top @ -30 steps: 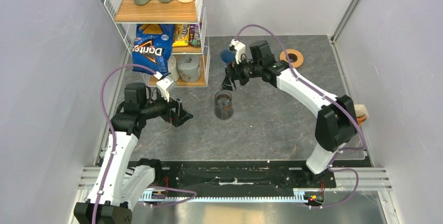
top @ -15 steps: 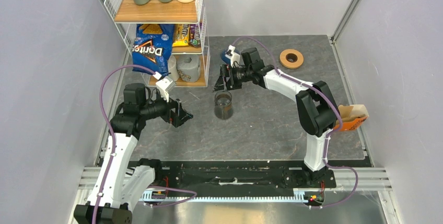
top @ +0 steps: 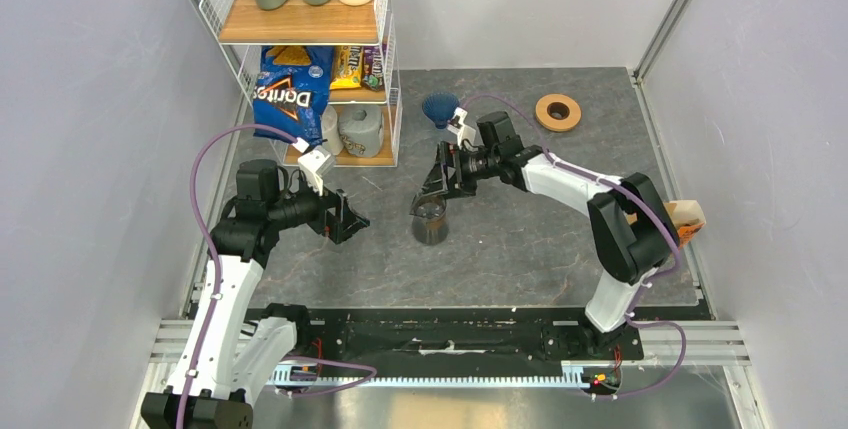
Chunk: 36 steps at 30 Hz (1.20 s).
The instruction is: Place the coffee filter in the dripper
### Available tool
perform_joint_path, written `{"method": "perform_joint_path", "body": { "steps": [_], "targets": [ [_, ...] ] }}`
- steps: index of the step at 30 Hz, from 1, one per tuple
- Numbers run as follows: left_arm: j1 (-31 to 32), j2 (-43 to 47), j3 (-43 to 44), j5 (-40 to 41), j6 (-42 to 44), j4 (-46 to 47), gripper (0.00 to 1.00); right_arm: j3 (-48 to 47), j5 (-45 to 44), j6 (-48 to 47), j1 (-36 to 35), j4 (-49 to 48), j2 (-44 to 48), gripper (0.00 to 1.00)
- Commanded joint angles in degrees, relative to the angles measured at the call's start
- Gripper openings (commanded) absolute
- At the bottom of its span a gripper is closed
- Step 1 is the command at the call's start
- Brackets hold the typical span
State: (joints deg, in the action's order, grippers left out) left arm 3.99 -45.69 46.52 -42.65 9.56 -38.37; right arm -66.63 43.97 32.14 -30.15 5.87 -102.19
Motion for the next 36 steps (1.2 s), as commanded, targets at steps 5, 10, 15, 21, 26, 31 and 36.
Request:
{"method": "perform_joint_path", "body": {
  "steps": [5, 10, 15, 21, 26, 31, 36],
  "targets": [
    [0.15, 0.86, 0.59, -1.97, -1.77, 2.2, 1.0, 0.94, 2.2, -1.94, 1.31, 2.66, 7.67, 0.95],
    [0.17, 1.53, 1.02, -1.91, -2.12, 1.75, 1.0, -6.45, -2.6, -12.31, 10.51, 16.01, 11.8, 0.95],
    [0.14, 1.57, 1.47, -2.85, -3.3, 2.17, 1.0, -12.29, -13.09, -19.98, 24.48, 24.64, 11.65, 0.95],
    [0.14, 1.3, 1.9, -3.94, -4.67, 3.4, 1.0, -10.12, -20.59, -7.04, 37.53, 13.5, 5.46, 0.95],
    [0.21, 1.0, 2.21, -4.1, -5.16, 3.26, 1.0, -5.07, -28.04, 4.37, 40.17, 0.09, 0.68, 0.93],
    [0.16, 0.49, 2.77, -4.19, -4.76, 2.93, 1.0, -4.03, -30.96, 10.19, 40.29, -7.26, -4.36, 0.9],
    [0.16, -0.33, 3.21, -4.19, -4.4, 2.44, 1.0, -4.95, -32.43, 13.93, 41.11, -12.05, -10.13, 0.88]
  ]
}}
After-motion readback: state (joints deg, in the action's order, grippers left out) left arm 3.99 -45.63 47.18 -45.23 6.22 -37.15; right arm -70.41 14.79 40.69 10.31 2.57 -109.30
